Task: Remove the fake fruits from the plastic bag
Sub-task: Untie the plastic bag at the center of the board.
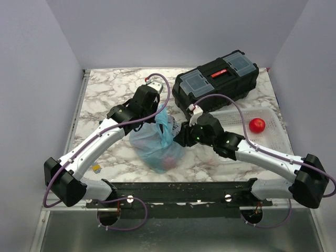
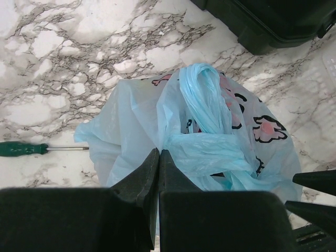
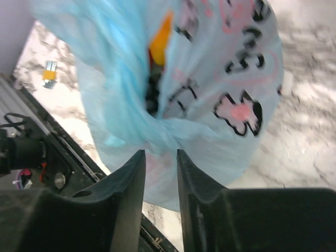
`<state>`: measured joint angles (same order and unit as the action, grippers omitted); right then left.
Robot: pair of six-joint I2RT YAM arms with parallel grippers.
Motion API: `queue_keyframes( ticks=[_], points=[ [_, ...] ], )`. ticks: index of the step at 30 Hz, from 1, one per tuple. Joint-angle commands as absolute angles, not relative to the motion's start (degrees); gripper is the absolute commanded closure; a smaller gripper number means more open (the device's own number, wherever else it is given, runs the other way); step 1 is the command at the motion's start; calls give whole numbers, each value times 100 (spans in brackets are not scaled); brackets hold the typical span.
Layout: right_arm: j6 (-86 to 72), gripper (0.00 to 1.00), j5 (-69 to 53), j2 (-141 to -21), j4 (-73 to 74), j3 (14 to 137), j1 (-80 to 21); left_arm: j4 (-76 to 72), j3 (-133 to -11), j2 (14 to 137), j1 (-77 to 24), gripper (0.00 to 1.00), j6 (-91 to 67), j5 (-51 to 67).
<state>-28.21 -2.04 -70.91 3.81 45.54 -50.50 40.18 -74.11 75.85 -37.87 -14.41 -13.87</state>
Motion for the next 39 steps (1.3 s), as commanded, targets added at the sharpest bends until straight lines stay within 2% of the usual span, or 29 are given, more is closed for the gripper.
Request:
queue_keyframes(
  ticks=[1,3,8,19,27,32,34,37,39],
  points=[
    [-2465,61,-292,-7311,501,5145,-5110,3909,-7357,7558,-3758,100,-1459,-1298],
    [-2465,57,-286,-7545,477,5386,-5109,3910,-7356,7584,-3753,100,-1459,-1292],
    [-2572,57,-325,-8141,439,5862,-5115,3902,-7337,7611,-3760,100,-1468,-1226],
    [-2919,65,-515,-8306,56,5616,-5127,3955,-7382,7608,-3753,100,-1471,-1258],
    [-2903,88,-378,-8148,123,5352,-5130,3946,-7355,7506,-3693,100,-1560,-1518],
    [-2784,96,-201,-7897,210,5189,-5125,4000,-7354,7337,-3577,100,-1718,-1975],
    [-2820,98,-53,-7785,174,5083,-5124,3698,-7147,7082,-3575,99,-1540,-1714],
    [-3008,99,-183,-7676,97,5051,-5125,3075,-6705,6600,-3577,57,-1217,-858],
    [-3073,99,-409,-7659,-192,5001,-5125,2749,-6471,6347,-3577,40,-1066,-351]
  ],
)
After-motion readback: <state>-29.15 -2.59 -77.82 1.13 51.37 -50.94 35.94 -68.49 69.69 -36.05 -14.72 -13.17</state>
